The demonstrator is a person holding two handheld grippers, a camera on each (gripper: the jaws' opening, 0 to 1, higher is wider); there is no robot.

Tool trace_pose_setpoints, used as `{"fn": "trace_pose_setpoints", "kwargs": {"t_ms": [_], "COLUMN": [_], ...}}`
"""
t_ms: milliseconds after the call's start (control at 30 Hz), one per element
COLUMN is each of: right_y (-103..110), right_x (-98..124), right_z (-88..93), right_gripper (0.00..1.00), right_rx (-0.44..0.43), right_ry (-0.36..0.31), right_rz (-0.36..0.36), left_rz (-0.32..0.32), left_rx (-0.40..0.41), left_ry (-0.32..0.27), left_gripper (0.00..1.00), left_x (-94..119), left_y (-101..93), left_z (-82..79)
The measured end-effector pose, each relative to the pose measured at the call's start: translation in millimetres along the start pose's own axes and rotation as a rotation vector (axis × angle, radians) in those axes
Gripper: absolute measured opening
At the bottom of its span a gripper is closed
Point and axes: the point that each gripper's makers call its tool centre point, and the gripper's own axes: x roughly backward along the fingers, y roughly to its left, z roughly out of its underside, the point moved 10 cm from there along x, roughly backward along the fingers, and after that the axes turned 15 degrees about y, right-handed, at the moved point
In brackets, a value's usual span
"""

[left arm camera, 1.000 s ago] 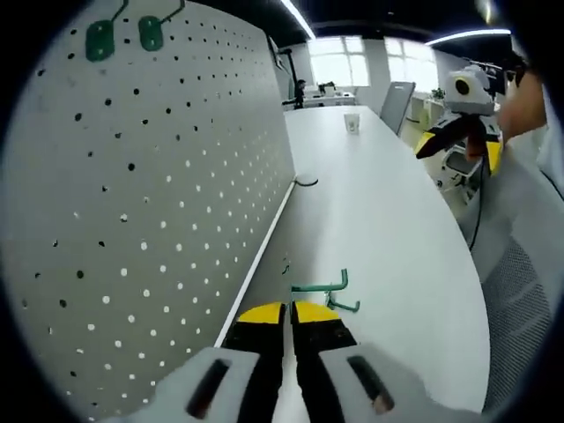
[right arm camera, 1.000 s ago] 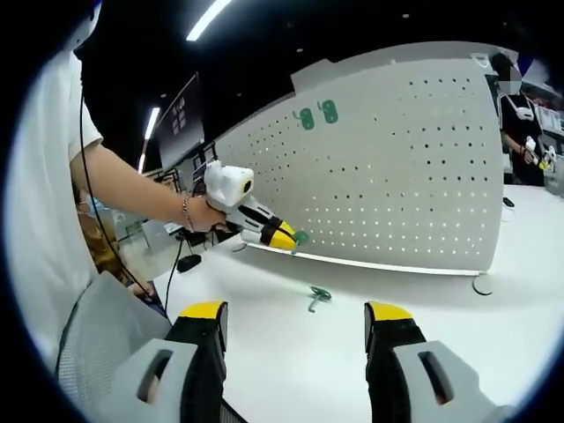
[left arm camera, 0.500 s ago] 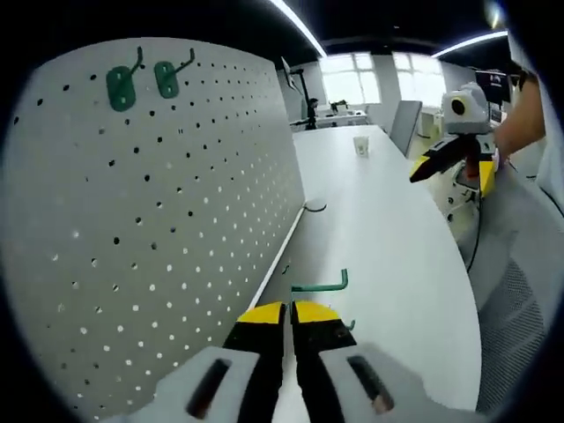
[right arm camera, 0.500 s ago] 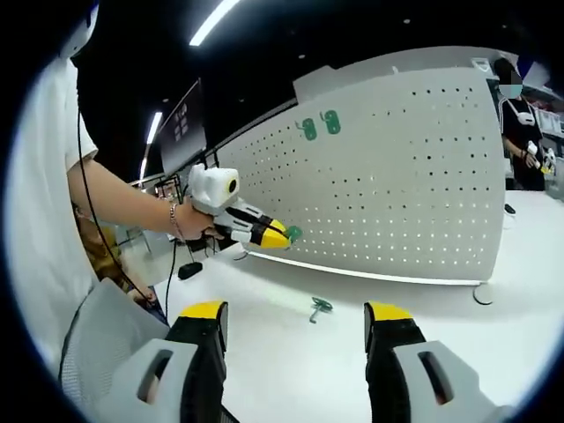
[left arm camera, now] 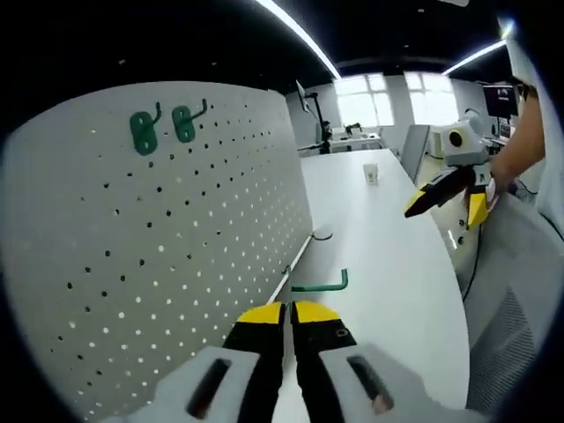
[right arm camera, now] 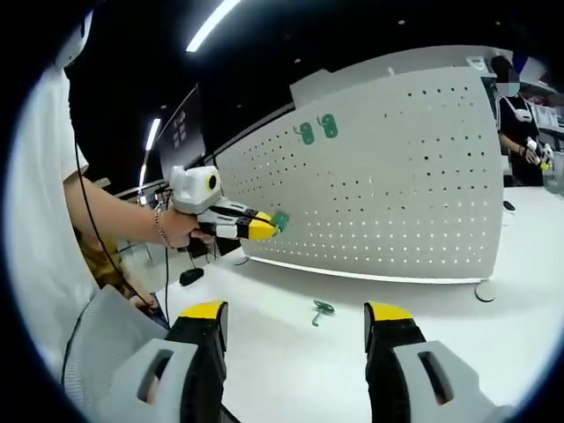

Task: Insert the hook assembly into the mounting plate slot until the hook locks in place.

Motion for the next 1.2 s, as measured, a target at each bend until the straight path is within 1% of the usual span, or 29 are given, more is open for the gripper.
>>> {"fn": "trace_pose_setpoints", "kwargs": {"t_ms": [100, 167, 267, 467, 567, 767, 933, 1100, 1200], "right_y": [-1, -1, 0, 2, 2, 4, 6, 7, 6], "right_x": [0, -1, -2, -2, -2, -2, -3, -3, -3], "right_z": [0.0, -0.1, -1.3, -4.4, -5.9, -6.8, -7.2, -7.2, -7.9], "right_gripper": [0.6, 0.6, 0.61, 0.61, 0.61, 0.61, 0.61, 0.61, 0.61], "right_rx": [-0.007, -0.012, -0.012, -0.003, -0.003, 0.0, -0.005, -0.004, -0.003], "right_ry": [-0.005, -0.009, -0.014, -0.015, -0.018, -0.02, -0.028, -0.031, -0.033], "right_rz": [0.0, -0.001, -0.004, -0.014, -0.015, -0.02, -0.024, -0.027, -0.028], "left_rz": [-0.014, -0.025, -0.041, -0.055, -0.069, -0.09, -0.102, -0.122, -0.134], "left_rx": [0.01, 0.03, 0.064, 0.079, 0.111, 0.107, 0.131, 0.167, 0.175], "left_ry": [-0.025, -0.036, -0.078, -0.107, -0.139, -0.163, -0.202, -0.239, -0.256], "left_gripper": [0.02, 0.02, 0.02, 0.02, 0.02, 0.02, 0.02, 0.03, 0.03], "left_x": [7, 10, 18, 26, 31, 40, 51, 59, 64], "left_y": [-3.0, -3.3, -4.8, -11.0, -12.1, -16.0, -19.0, -22.7, -24.9], "left_z": [-1.9, -2.1, -4.1, -4.3, -5.6, -8.2, -11.4, -10.6, -10.1]}}
